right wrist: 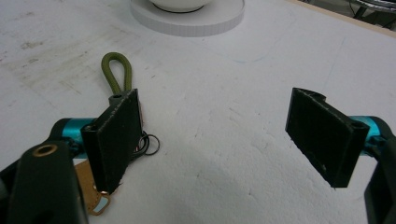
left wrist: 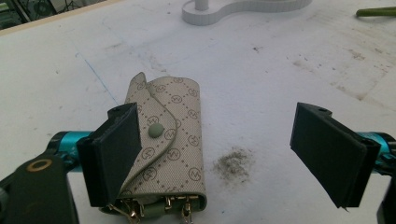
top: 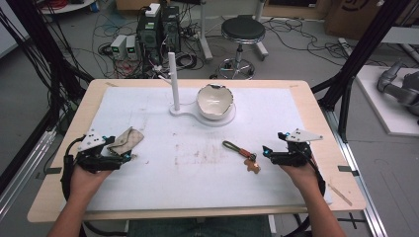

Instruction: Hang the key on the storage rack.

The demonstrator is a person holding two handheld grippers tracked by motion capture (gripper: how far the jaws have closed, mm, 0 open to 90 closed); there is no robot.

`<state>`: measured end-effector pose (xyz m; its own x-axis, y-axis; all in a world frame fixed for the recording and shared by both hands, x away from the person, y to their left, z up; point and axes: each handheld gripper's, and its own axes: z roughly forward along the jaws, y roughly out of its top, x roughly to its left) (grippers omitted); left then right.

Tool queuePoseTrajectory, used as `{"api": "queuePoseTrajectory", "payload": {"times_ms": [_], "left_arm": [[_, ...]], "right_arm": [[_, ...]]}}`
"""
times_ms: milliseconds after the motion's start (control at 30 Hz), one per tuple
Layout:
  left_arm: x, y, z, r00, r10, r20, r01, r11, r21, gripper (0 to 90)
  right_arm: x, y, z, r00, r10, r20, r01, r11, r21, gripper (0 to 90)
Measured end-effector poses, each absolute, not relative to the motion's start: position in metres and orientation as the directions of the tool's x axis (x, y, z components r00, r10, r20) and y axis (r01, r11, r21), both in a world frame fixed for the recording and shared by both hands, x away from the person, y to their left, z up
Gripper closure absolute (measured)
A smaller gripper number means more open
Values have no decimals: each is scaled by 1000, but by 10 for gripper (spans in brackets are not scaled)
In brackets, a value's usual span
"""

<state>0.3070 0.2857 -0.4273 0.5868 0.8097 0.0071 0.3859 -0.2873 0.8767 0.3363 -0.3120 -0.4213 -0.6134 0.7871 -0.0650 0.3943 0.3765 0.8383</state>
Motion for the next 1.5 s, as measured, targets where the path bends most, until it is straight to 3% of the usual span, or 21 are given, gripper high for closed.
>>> {"api": "queuePoseTrajectory", "payload": {"times_ms": [967, 1500], "left_arm": [[308, 287, -427, 592, 806, 6, 376, -283, 883, 163], [305, 287, -428, 590, 807, 12, 377, -288, 880, 163]], "right_arm": [[338, -302, -421, -643, 762, -72, 383, 402, 832, 189], [354, -265, -433, -725, 685, -72, 394, 498, 773, 189]]}}
